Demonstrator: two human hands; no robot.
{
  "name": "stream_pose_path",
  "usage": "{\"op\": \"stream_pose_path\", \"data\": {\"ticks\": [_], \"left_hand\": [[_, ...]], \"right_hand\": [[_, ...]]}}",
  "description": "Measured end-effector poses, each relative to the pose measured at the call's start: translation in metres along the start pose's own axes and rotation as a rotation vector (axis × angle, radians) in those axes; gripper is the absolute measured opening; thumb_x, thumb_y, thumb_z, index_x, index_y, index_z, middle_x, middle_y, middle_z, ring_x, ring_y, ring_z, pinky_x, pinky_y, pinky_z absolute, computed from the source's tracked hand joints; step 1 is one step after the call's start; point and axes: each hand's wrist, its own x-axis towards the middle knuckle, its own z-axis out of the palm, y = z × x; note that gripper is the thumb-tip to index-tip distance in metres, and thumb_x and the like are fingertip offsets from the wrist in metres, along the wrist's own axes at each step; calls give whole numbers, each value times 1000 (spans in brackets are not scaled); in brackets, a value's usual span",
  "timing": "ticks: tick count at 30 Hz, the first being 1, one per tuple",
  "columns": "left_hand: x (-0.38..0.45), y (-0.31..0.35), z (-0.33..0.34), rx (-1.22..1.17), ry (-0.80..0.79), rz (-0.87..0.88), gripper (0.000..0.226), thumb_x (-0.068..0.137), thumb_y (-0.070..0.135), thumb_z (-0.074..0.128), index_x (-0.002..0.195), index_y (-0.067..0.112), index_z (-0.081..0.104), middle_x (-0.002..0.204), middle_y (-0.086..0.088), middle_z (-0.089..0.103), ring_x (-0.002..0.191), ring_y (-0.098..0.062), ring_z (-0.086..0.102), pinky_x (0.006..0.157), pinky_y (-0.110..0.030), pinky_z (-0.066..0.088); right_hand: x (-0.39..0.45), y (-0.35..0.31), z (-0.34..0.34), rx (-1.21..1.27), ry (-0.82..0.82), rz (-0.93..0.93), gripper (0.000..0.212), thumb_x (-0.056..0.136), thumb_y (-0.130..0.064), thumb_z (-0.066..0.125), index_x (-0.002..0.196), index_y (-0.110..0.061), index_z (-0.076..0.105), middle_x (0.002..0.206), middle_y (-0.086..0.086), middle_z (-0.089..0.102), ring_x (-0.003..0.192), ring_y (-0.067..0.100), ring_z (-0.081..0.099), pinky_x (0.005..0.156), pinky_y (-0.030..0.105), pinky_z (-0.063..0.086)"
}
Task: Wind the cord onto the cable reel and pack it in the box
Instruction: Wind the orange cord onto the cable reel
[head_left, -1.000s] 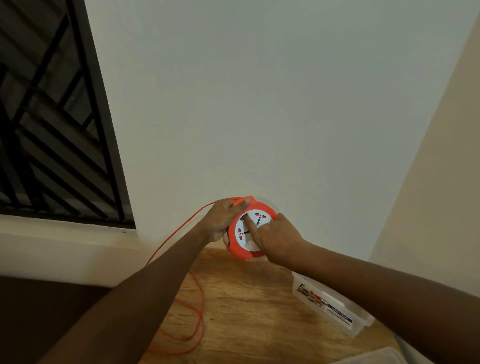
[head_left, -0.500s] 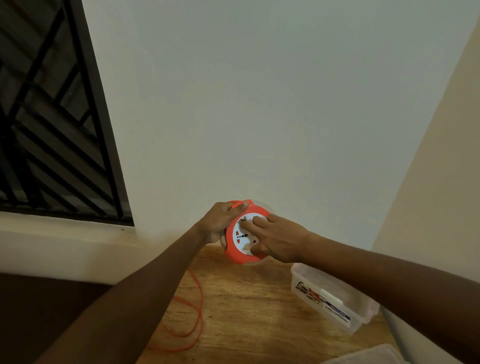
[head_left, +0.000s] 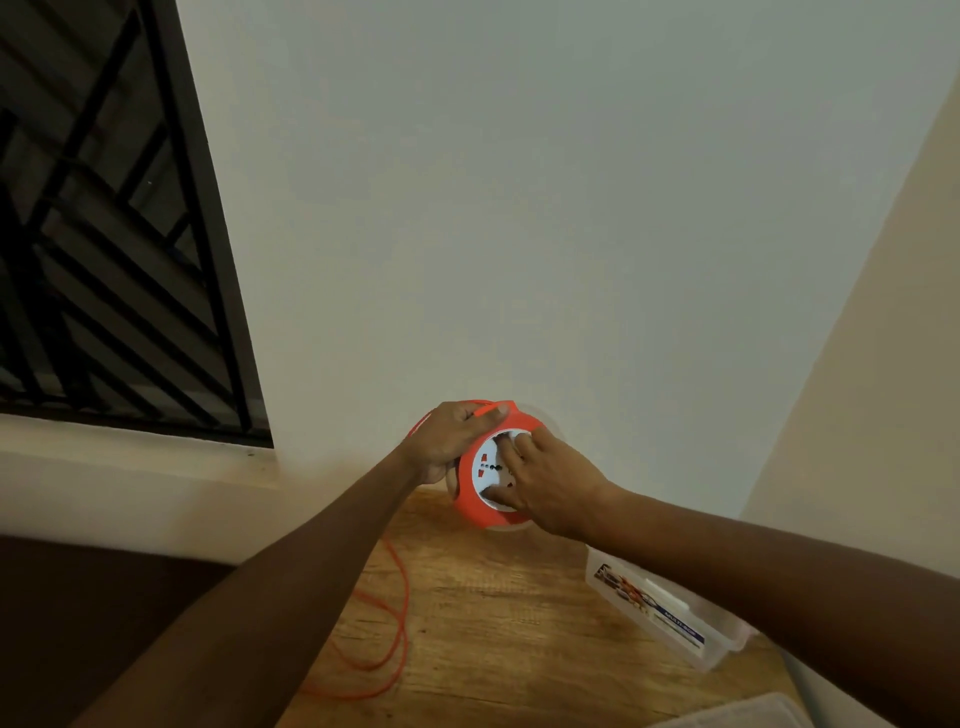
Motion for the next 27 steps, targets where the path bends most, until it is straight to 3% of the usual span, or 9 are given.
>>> {"op": "stream_pose_path", "data": {"ticks": [3,6,9,11,13,17,20,23,27], "left_hand": [[1,-1,1,-65,39,-18,42,93,48,66,121,18,70,111,-7,79,96,-31,77,84,-47,64],[2,2,4,-106,72,-26,38,94,47,64,120,20,69,113,-6,78,96,-30,77,84,-45,64],[2,1,5,-137,95,-25,34,95,46,64,116,20,70,113,-8,78,98,-32,76,88,-49,63],[0,0,4,-195,113,-37,36,95,45,64,113,15,73,109,-11,79,97,-34,76,89,-52,61],[0,-1,2,-213,114,-49,37,95,45,64,114,14,72,110,-10,79,98,-36,76,90,-53,61],[1,2,0,-244,100,-63,36,95,46,63,115,17,71,111,-9,79,100,-35,76,88,-51,62],[-1,8,1,-214,92,-55,35,95,47,63,114,19,71,110,-9,79,96,-32,77,83,-47,64],[-3,8,1,-157,80,-63,31,96,47,61,111,22,70,109,-8,79,94,-31,77,81,-44,64],[-7,8,5,-121,35,-76,27,96,48,61,109,25,67,107,-7,78,94,-30,76,77,-39,65]], "right_hand": [[4,4,-6,172,-66,130,87,92,-37,64,154,-22,5,150,20,35,131,40,42,112,48,31],[6,3,-10,386,-105,270,88,94,-37,60,155,-16,0,146,18,43,124,37,52,106,46,40],[9,5,-15,758,-169,418,84,93,-32,61,154,-13,6,141,15,49,115,31,60,92,40,51],[12,11,-15,1075,-173,529,70,94,-26,58,150,-7,21,129,15,57,101,27,66,79,34,55],[10,14,-15,1161,-150,567,67,95,-27,57,150,-8,23,135,13,54,103,26,65,79,30,54],[-2,5,-9,786,-47,493,81,93,-36,58,154,-13,10,145,12,47,118,29,58,92,38,51],[-4,9,-4,556,89,425,75,89,-36,66,149,-11,27,136,13,56,109,31,64,89,41,53],[-8,21,-1,373,157,196,73,68,-34,86,130,-14,54,126,15,61,103,33,65,80,44,56],[-13,32,-1,232,172,-92,75,63,-31,90,130,-24,57,135,15,51,115,33,54,83,45,55]]}}
